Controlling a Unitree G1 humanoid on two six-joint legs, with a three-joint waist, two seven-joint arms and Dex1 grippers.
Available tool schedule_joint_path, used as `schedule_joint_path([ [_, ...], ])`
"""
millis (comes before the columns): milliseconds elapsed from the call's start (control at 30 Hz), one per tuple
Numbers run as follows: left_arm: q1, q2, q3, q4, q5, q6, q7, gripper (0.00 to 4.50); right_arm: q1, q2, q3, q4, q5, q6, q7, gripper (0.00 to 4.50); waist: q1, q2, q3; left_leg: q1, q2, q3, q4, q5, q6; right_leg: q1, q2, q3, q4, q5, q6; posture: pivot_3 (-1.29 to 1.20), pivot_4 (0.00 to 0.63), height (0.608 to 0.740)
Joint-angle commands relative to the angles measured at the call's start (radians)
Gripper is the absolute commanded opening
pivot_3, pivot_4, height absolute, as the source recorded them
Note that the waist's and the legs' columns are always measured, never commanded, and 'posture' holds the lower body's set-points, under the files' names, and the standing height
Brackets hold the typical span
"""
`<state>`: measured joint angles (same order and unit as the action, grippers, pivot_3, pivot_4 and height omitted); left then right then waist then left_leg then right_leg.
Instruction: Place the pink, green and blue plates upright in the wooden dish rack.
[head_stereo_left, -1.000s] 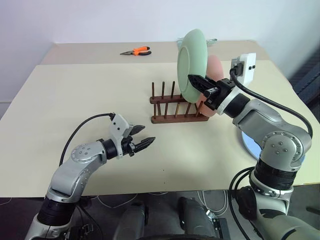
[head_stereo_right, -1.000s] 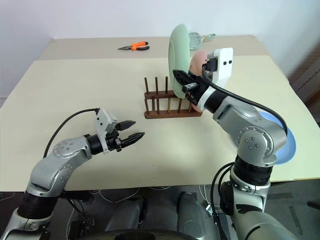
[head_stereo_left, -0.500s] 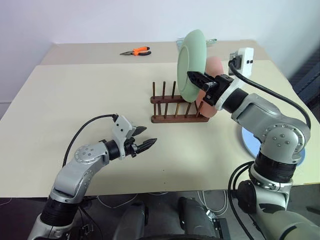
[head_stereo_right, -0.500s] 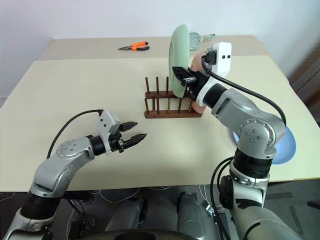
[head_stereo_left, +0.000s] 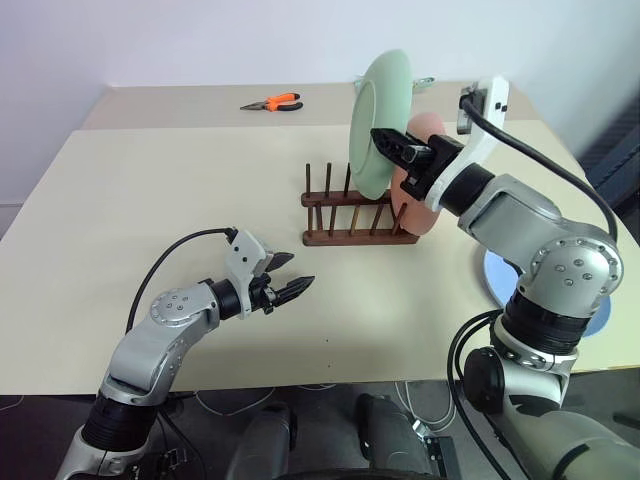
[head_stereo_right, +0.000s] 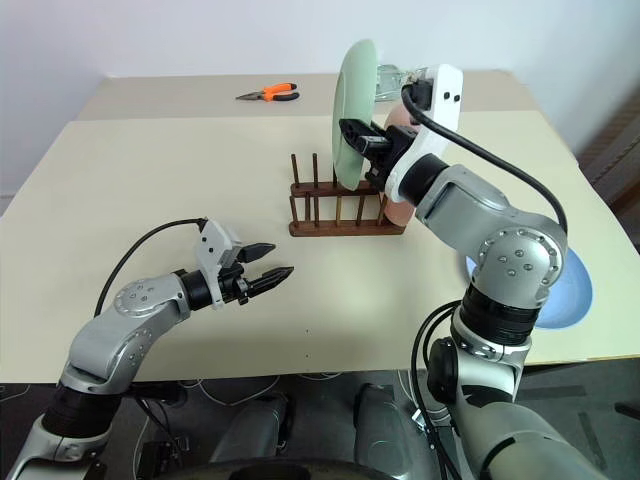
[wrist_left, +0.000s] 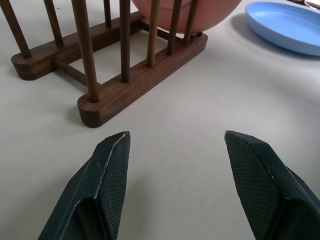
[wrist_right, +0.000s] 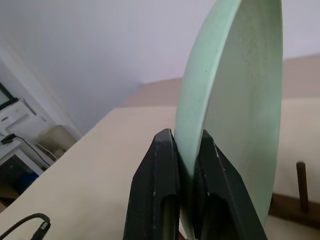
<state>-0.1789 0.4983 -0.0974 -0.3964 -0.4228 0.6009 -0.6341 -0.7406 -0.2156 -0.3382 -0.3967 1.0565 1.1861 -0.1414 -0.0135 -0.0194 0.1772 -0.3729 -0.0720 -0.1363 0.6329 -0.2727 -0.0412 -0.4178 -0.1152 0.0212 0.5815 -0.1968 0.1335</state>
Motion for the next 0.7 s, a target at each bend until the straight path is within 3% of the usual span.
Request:
schedule_joint_path([
  [33, -0.015, 0.003, 0.002, -0.043, 0.004, -0.006, 0.001, 3.06, 0.001, 0.006, 0.008, 0.003, 0.009, -0.012, -0.031, 0.0, 0.0, 0.0, 0.0, 0.0, 0.0, 0.0, 0.0, 0.0, 0.0, 0.0, 0.0, 0.0, 0.0, 0.0, 0.0, 0.0, 0.15, 0.74],
  [100, -0.017, 0.004, 0.001, -0.041, 0.005, -0.005, 0.001, 3.14, 0.002, -0.002, 0.02, 0.01, -0.006, -0.024, -0.032, 0.77, 0.0, 0.0, 0.0, 0.0, 0.0, 0.0, 0.0, 0.0, 0.0, 0.0, 0.0, 0.0, 0.0, 0.0, 0.0, 0.0, 0.15, 0.74],
  [200, -0.018, 0.007, -0.002, -0.045, 0.006, -0.002, 0.0, 3.14, -0.001, -0.155, 0.154, -0.062, -0.211, -0.194, 0.138, 1.99, 0.001, 0.001, 0.001, 0.0, 0.0, 0.001, 0.0, 0.0, 0.0, 0.0, 0.0, 0.0, 0.0, 0.0, 0.0, 0.0, 0.15, 0.74],
  [300, -0.024, 0.017, -0.013, -0.041, 0.013, -0.003, -0.01, 3.14, 0.043, -0.316, 0.201, -0.11, -0.352, -0.379, 0.327, 1.99, 0.003, 0.001, 0.001, -0.001, 0.0, 0.001, 0.0, 0.0, 0.0, 0.0, 0.0, 0.0, -0.001, 0.0, 0.002, 0.0, 0.15, 0.74],
  [467, -0.039, 0.015, -0.034, -0.018, 0.024, -0.012, -0.028, 3.14, 0.129, -0.455, 0.005, -0.009, -0.372, -0.501, 0.454, 1.99, 0.003, 0.0, 0.0, 0.0, 0.0, 0.001, 0.0, 0.0, 0.0, 0.004, -0.001, 0.0, -0.004, 0.0, 0.004, 0.0, 0.15, 0.74],
  [500, -0.042, 0.014, -0.037, -0.017, 0.026, -0.012, -0.031, 3.14, 0.148, -0.473, -0.023, 0.007, -0.371, -0.503, 0.465, 2.26, 0.003, 0.0, 0.0, 0.0, 0.0, 0.001, 0.0, 0.0, 0.0, 0.004, -0.001, 0.0, -0.004, 0.0, 0.003, 0.0, 0.15, 0.74],
  [567, -0.054, 0.013, -0.053, -0.001, 0.031, -0.019, -0.045, 3.14, 0.275, -0.566, -0.101, 0.048, -0.444, -0.517, 0.516, 2.89, 0.008, 0.0, 0.0, 0.0, 0.0, 0.001, 0.0, 0.0, 0.0, 0.004, -0.001, 0.0, -0.004, -0.001, 0.001, 0.0, 0.15, 0.74],
  [667, -0.084, 0.008, -0.076, 0.035, 0.033, -0.034, -0.08, 3.14, 0.618, -0.651, -0.181, -0.029, -0.457, -0.459, 0.648, 4.37, 0.032, -0.001, -0.001, 0.0, 0.0, 0.0, 0.0, -0.001, 0.001, 0.005, -0.001, -0.002, -0.004, -0.002, 0.002, 0.0, 0.15, 0.74],
  [700, -0.09, 0.006, -0.081, 0.041, 0.034, -0.037, -0.087, 3.14, 0.689, -0.662, -0.19, -0.058, -0.451, -0.45, 0.677, 4.44, 0.033, -0.001, -0.001, 0.0, 0.0, 0.0, 0.0, -0.001, 0.001, 0.005, -0.002, -0.002, -0.004, -0.003, 0.003, 0.0, 0.15, 0.74],
])
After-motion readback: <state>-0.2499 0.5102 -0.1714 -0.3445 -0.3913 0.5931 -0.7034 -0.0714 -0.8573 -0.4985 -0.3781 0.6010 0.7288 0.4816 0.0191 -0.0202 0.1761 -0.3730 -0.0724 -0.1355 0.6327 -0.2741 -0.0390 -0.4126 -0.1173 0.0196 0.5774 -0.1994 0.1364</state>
